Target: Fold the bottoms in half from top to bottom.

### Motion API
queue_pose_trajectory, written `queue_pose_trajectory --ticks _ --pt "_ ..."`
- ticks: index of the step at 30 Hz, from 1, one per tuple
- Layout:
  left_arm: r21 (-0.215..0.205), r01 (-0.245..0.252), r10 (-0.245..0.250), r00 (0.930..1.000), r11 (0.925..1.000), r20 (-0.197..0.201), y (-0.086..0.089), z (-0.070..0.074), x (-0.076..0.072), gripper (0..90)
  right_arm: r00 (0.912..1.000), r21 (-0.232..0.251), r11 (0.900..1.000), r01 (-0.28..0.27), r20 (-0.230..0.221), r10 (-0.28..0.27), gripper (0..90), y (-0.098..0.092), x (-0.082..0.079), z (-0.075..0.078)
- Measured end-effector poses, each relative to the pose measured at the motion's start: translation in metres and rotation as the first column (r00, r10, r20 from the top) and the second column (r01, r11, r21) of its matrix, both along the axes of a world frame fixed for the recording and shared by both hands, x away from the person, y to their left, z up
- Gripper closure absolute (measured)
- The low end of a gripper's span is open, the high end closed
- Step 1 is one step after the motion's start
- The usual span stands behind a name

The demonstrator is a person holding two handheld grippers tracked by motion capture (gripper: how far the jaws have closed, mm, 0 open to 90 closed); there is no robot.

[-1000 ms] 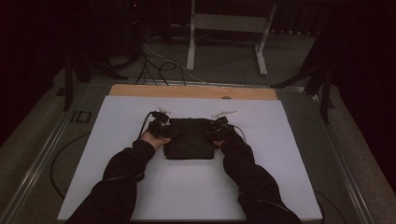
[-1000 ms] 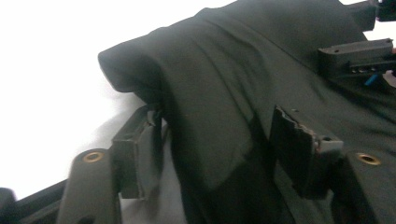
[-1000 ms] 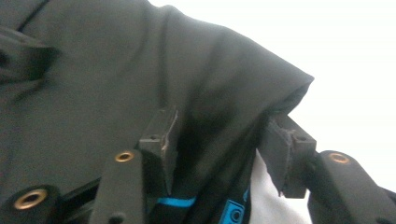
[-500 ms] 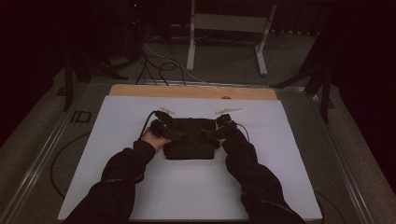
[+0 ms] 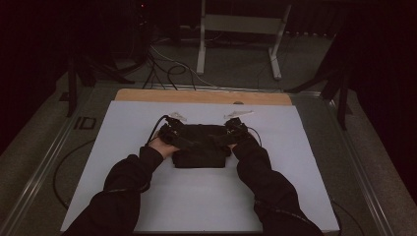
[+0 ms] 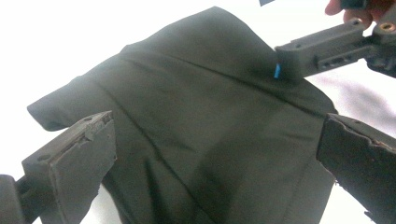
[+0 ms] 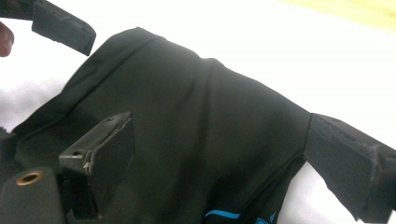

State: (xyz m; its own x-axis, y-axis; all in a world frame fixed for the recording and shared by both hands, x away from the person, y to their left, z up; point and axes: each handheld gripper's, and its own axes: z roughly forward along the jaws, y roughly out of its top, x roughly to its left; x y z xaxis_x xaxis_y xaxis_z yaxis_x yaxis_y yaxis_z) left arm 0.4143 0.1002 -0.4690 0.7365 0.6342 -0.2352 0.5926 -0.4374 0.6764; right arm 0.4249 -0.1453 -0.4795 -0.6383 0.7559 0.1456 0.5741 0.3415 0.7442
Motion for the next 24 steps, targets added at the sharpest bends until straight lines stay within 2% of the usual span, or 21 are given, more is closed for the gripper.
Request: queue_pose_trajectory --ticks 3,9,11,15,17,21,24 --pt "-0.010 0.012 -0.012 0.9999 0.9999 0.001 -0.001 0.004 -0.002 0.0 0.9998 -0.002 1.000 -0.018 -0.005 0.018 9.2 0.000 0.000 0.002" --pt "-0.020 0.042 -0.041 0.9986 0.9989 0.033 -0.003 0.009 -0.007 0.0 0.9993 -0.003 0.999 -0.035 -0.016 0.035 9.3 0.001 -0.001 0.007" --pt "-0.022 0.048 -0.047 0.9981 0.9986 0.041 -0.003 0.011 -0.009 0.0 0.9993 -0.019 0.999 -0.038 -0.003 0.038 9.3 0.002 -0.001 0.008" --pt "-0.030 0.047 -0.045 0.9971 0.9984 0.061 0.001 0.015 -0.013 0.0 0.9987 -0.015 0.999 -0.051 0.000 0.051 9.3 0.004 -0.001 0.010" --pt "-0.043 0.049 -0.046 0.9970 0.9979 0.063 0.003 0.016 -0.015 0.0 0.9979 0.001 0.998 -0.065 -0.001 0.065 9.3 0.005 -0.002 0.011" --pt "-0.035 0.061 -0.059 0.9962 0.9975 0.064 0.007 0.018 -0.021 0.0 0.9957 0.019 0.995 -0.093 0.009 0.093 9.3 0.007 -0.007 0.015" --pt "-0.029 0.066 -0.064 0.9961 0.9974 0.062 0.010 0.019 -0.027 0.0 0.9944 0.011 0.994 -0.104 0.019 0.104 9.3 0.007 -0.011 0.018"
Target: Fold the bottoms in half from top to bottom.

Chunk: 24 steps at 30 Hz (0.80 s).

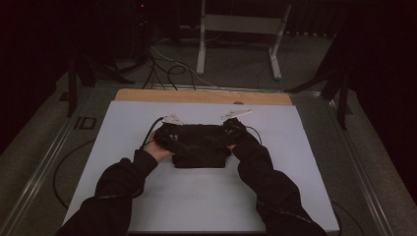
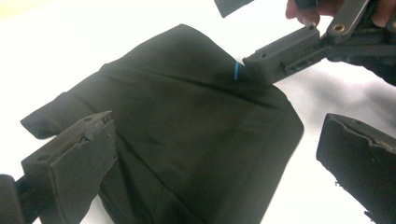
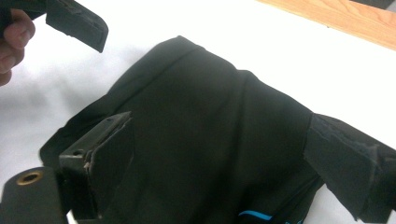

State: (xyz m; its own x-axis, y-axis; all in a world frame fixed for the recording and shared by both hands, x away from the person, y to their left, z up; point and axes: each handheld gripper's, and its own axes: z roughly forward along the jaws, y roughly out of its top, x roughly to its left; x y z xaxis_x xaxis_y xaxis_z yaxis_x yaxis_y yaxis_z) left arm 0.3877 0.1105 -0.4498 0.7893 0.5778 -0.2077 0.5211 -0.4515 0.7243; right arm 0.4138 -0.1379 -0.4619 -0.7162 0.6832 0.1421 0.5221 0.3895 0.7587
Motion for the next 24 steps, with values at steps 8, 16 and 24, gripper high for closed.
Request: queue_pose_trajectory --ticks 8,16,24 --pt "-0.008 0.011 -0.010 0.9998 0.9999 0.019 0.011 0.005 -0.013 0.0 0.9986 0.011 0.999 -0.050 0.018 0.050 9.3 -0.004 -0.013 0.004" --pt "-0.001 0.021 -0.021 0.9995 0.9998 0.025 0.016 0.001 -0.030 0.0 0.9951 -0.001 0.995 -0.097 0.016 0.097 9.3 -0.009 -0.029 -0.003" --pt "-0.004 0.024 -0.024 0.9992 0.9997 0.033 0.019 -0.009 -0.045 0.0 0.9902 -0.016 0.990 -0.138 0.017 0.139 9.4 -0.012 -0.046 -0.011"
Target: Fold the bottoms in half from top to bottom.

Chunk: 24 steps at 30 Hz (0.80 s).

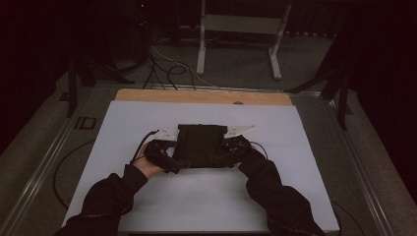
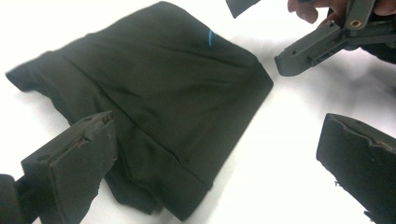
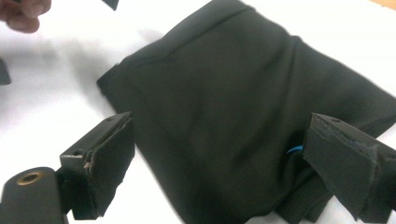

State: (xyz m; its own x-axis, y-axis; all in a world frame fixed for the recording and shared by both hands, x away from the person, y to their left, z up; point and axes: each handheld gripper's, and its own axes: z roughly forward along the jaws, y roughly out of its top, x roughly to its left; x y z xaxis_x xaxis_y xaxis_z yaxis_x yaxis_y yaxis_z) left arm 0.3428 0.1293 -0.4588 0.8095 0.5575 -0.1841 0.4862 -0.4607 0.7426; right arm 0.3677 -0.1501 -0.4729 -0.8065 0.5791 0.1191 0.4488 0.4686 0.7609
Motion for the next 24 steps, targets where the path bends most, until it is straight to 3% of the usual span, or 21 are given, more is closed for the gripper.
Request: queue_pose_trajectory --ticks 11,24 --pt "0.015 0.031 -0.032 0.9990 0.9994 0.032 0.003 -0.006 -0.023 0.0 0.9986 -0.038 0.998 -0.048 0.019 0.049 9.3 -0.001 -0.022 -0.011" --pt "-0.012 0.067 -0.067 0.9966 0.9977 0.049 0.001 -0.018 -0.053 0.0 0.9955 -0.075 0.993 -0.091 0.017 0.093 9.3 -0.010 -0.051 -0.024"
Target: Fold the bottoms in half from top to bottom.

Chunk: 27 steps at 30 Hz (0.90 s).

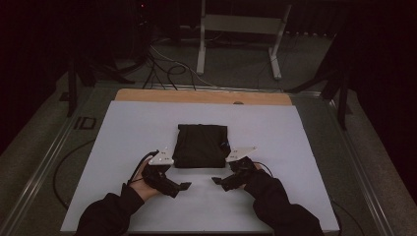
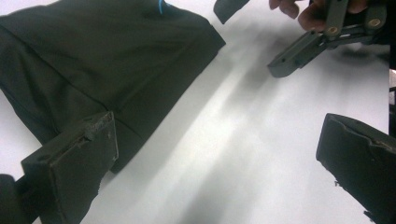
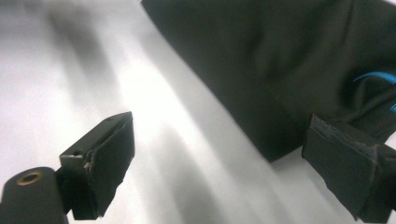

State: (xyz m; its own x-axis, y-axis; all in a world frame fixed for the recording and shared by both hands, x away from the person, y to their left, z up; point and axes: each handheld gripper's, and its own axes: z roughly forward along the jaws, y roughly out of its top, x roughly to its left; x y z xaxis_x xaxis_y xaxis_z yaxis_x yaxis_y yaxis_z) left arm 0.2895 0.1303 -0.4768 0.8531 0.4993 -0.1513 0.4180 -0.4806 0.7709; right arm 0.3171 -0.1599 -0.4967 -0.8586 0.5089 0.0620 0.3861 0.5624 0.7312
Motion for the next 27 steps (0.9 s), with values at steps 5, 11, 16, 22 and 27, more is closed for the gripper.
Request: queue_pose_trajectory --ticks 5,11,16,22,27 --pt "0.003 0.001 -0.001 1.0000 1.0000 0.001 0.004 -0.004 -0.007 0.0 0.9996 -0.014 1.000 -0.017 0.023 0.017 9.3 -0.003 -0.011 -0.001" --pt "-0.003 0.001 -0.001 1.0000 1.0000 -0.007 0.017 -0.005 -0.015 0.0 0.9989 -0.024 1.000 -0.015 0.044 0.016 9.3 -0.010 -0.023 0.000" --pt "0.000 -0.016 0.016 0.9998 0.9999 -0.008 0.028 -0.007 -0.023 0.0 0.9986 -0.016 1.000 -0.005 0.053 0.006 9.3 -0.021 -0.029 0.002" --pt "0.021 -0.026 0.026 0.9997 0.9994 0.004 0.037 -0.010 -0.033 0.0 0.9981 -0.028 1.000 0.005 0.062 -0.003 9.3 -0.034 -0.035 0.003" --pt "0.032 -0.035 0.035 0.9994 0.9989 0.003 0.044 -0.013 -0.038 0.0 0.9971 -0.040 0.999 0.033 0.070 -0.031 9.4 -0.044 -0.042 0.003"
